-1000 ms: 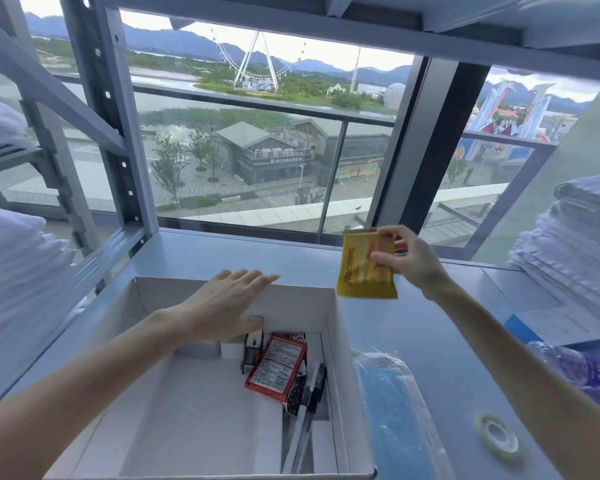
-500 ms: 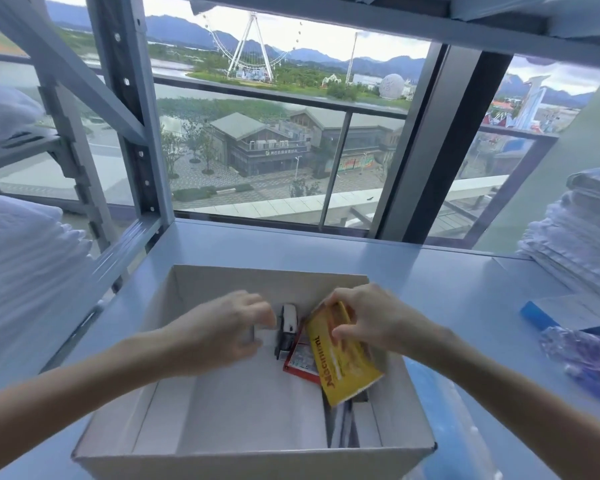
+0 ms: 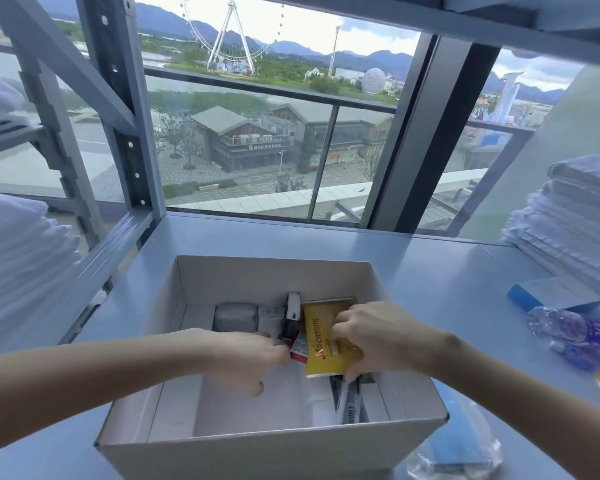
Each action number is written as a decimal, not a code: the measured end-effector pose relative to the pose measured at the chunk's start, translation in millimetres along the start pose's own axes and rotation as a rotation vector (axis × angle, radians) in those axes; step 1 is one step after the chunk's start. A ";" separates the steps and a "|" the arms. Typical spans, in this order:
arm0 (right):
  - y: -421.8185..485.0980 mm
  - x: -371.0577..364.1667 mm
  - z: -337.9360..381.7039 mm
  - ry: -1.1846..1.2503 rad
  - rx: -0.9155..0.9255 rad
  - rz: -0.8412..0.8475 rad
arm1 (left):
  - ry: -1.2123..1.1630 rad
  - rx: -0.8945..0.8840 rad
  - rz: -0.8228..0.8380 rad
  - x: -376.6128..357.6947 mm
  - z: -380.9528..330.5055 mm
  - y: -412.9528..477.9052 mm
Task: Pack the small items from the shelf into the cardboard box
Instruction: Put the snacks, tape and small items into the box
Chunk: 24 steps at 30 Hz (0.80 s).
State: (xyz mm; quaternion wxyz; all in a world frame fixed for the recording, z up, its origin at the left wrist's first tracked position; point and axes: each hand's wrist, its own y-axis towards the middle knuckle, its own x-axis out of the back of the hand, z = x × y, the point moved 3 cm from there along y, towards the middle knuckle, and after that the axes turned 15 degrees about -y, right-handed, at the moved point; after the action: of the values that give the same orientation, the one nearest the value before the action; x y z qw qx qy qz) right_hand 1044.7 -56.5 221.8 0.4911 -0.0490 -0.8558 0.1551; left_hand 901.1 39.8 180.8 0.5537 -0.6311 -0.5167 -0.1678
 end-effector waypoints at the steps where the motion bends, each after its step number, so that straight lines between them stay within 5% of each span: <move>1: 0.8 0.1 -0.7 -0.025 -0.012 -0.018 | -0.017 -0.016 0.003 0.2 -0.6 0.9; 24: 6.2 -1.4 -6.6 -0.129 -0.096 -0.013 | 0.393 -0.302 -0.262 -8.0 -6.7 7.3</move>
State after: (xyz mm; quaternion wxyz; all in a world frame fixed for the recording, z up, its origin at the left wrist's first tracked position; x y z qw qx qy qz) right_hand 1050.6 -49.6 221.8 0.4332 -0.0568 -0.8923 0.1134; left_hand 906.3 31.3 172.9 0.5164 -0.5897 -0.4458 -0.4322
